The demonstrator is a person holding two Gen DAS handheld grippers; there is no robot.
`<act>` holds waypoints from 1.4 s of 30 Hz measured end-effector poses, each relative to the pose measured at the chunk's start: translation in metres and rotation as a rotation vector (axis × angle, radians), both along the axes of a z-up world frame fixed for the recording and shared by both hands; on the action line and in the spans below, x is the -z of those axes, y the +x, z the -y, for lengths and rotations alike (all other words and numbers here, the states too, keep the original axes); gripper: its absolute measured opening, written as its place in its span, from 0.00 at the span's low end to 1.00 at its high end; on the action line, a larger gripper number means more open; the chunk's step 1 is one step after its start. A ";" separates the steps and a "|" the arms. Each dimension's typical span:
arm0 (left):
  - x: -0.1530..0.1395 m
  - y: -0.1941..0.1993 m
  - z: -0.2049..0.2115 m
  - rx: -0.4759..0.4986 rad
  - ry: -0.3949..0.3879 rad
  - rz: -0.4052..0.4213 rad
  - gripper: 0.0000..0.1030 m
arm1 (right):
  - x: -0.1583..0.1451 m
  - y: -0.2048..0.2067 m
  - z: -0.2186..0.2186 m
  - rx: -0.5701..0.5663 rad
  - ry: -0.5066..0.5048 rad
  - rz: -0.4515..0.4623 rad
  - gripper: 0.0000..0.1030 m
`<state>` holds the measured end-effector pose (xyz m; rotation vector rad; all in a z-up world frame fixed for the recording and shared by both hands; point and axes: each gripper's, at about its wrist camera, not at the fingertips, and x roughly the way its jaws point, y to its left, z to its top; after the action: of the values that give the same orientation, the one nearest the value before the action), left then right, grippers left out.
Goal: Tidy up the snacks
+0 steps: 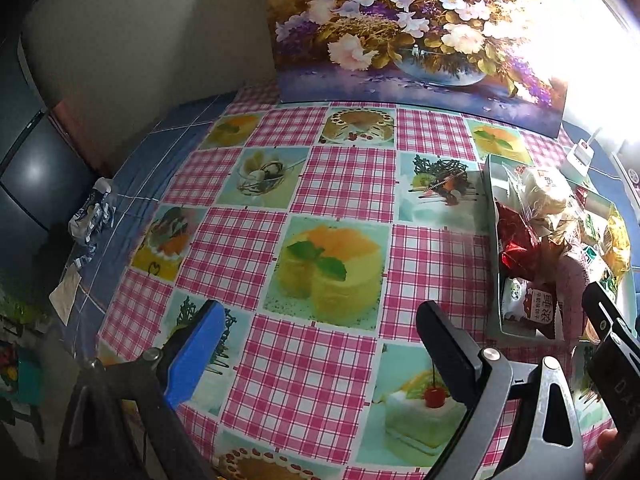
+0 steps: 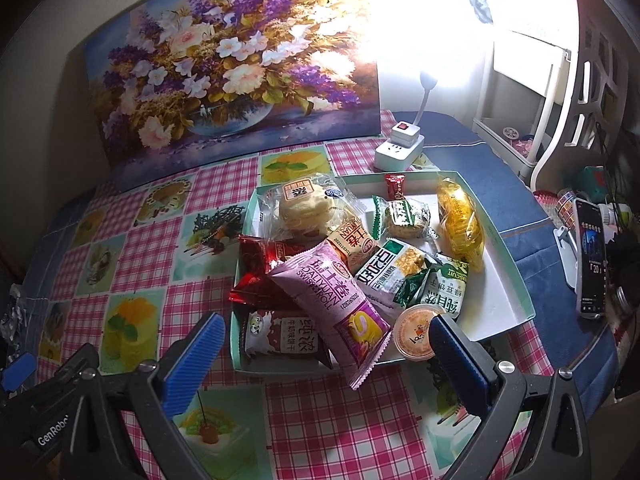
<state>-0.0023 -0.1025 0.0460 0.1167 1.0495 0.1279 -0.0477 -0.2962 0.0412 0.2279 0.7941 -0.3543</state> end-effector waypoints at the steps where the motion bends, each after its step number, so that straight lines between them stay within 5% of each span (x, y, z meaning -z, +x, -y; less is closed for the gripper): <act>1: 0.000 0.000 0.000 0.000 0.000 -0.001 0.94 | 0.000 0.000 0.000 -0.001 0.000 0.000 1.00; 42: 0.004 0.002 0.000 0.000 -0.006 -0.015 0.94 | 0.006 0.005 0.000 -0.011 -0.001 -0.026 1.00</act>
<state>0.0000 -0.1027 0.0415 0.1128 1.0647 0.1238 -0.0431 -0.2958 0.0351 0.2186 0.8210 -0.3476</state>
